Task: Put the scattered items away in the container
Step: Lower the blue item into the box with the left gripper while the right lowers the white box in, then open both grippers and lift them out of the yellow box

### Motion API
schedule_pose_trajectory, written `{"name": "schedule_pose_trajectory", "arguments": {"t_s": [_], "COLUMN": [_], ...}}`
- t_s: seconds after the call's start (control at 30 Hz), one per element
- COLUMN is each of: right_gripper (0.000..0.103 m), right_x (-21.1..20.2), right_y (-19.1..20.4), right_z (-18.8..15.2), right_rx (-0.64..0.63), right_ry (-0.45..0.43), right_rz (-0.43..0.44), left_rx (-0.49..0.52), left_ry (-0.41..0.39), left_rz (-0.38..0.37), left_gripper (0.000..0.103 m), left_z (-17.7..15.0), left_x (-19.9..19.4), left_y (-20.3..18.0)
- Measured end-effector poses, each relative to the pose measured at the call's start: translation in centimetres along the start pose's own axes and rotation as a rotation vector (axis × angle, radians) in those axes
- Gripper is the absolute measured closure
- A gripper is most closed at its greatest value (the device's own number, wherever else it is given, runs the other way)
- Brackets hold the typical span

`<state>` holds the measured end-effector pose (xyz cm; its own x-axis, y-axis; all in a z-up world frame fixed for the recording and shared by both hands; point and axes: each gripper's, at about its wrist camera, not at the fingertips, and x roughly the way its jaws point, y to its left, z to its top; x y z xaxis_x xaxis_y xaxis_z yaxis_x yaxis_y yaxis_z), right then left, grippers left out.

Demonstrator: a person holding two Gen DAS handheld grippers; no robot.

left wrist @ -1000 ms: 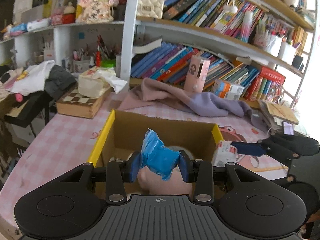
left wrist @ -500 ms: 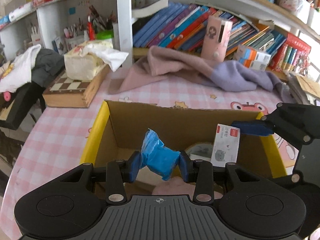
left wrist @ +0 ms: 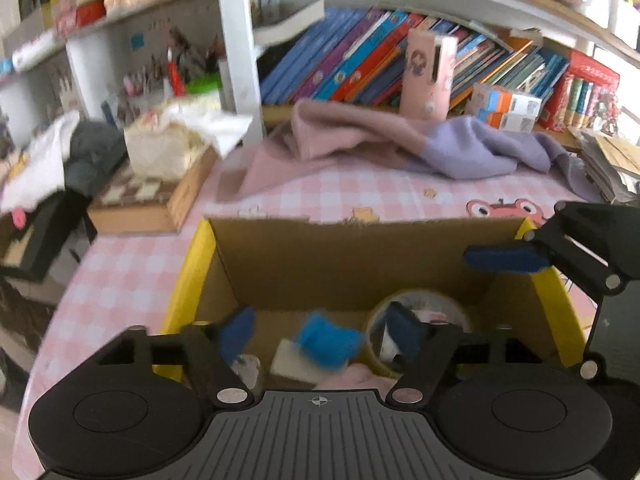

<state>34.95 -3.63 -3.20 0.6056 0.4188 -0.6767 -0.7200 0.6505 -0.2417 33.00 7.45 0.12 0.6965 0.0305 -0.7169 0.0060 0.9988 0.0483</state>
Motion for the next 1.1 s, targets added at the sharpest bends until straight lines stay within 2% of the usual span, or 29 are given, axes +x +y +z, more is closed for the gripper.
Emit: {"name": "schedule_pose_trajectory", "arguments": {"t_s": [0.07,0.27,0.53,0.87,1.1], "right_gripper": [0.028,0.028,0.028,0.026,0.024], "right_x": [-0.7,-2.9,-7.7,-14.9,-19.8], "right_y": [-0.2,-0.7,-1.1,0.1,1.4], "right_z": [0.1,0.1,-0.3,-3.1,-6.1], "right_rx": [0.012,0.054,0.13,0.231,0.334], "right_ry": [-0.018,-0.065,-0.163,-0.259,-0.31], "right_rz": [-0.001,-0.024,-0.052,-0.098,-0.166], "left_rx": [0.014,0.024,0.003,-0.065,-0.081], "left_ry": [-0.026,-0.102,-0.22,-0.315,-0.368], "left_rz": [0.004,-0.005,-0.011,-0.045,-0.032], "left_gripper": [0.021,0.019,0.011,0.007,0.005], "left_z": [0.2,0.7,0.2,-3.1,-6.3], "left_x": [-0.7,-3.2,-8.4,-14.4,-18.1], "left_y": [-0.4,-1.3,-2.1,-2.5,-2.9]}}
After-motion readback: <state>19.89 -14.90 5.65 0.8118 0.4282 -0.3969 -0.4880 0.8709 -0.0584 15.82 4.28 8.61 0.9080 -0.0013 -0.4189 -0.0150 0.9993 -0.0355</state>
